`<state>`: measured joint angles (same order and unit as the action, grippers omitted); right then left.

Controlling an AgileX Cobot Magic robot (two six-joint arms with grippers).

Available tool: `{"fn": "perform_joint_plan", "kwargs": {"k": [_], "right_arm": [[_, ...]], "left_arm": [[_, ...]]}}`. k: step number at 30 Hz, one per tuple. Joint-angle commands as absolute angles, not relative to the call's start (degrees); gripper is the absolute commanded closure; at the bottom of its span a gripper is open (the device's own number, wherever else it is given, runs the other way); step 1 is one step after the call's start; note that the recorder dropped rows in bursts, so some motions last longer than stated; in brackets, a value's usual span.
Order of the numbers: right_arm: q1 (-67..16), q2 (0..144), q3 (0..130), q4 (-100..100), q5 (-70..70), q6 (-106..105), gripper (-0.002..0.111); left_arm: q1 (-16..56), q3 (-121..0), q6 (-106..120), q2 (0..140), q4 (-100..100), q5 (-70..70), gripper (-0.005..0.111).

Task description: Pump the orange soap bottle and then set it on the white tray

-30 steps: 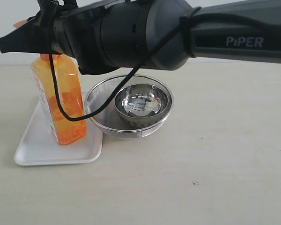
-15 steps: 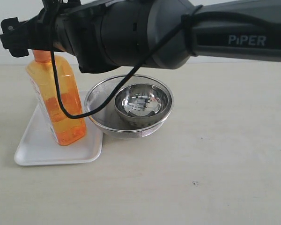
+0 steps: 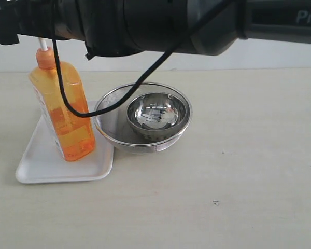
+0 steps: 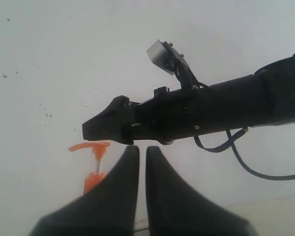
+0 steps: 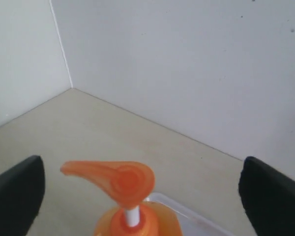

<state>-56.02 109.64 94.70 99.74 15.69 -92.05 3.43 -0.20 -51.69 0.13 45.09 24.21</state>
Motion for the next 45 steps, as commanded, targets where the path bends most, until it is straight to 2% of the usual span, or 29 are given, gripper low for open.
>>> {"fn": "perform_joint_plan", "kwargs": {"k": [1,5,8,11,33,35,40,45], "right_arm": [[-56.19,107.61,94.06,99.95,20.82,-95.22,0.044],[-57.12,105.64,91.73,99.95,21.54,-96.79,0.109],[-57.26,103.62,88.87,99.95,24.9,-97.24,0.104],[-57.26,101.93,85.22,99.95,28.67,-97.36,0.104],[-57.26,73.94,46.12,99.95,29.31,-93.04,0.104],[-57.26,71.13,42.02,99.37,28.67,-89.18,0.104],[-57.26,64.53,31.72,78.46,31.54,-62.19,0.104],[-57.26,62.25,27.6,80.11,33.06,-55.77,0.104]], "left_arm": [[3.38,0.0,-52.07,0.0,44.8,24.52,0.102],[3.38,0.0,-52.07,0.0,44.8,24.4,0.102],[3.38,0.0,-52.07,0.0,44.8,24.4,0.102],[3.38,0.0,-52.07,0.0,44.8,24.4,0.102],[3.38,0.0,-52.07,0.0,44.8,24.4,0.102],[3.38,0.0,-52.07,0.0,44.8,24.4,0.102],[3.38,0.0,-52.07,0.0,44.8,24.4,0.102],[3.38,0.0,-52.07,0.0,44.8,24.4,0.102]]}}
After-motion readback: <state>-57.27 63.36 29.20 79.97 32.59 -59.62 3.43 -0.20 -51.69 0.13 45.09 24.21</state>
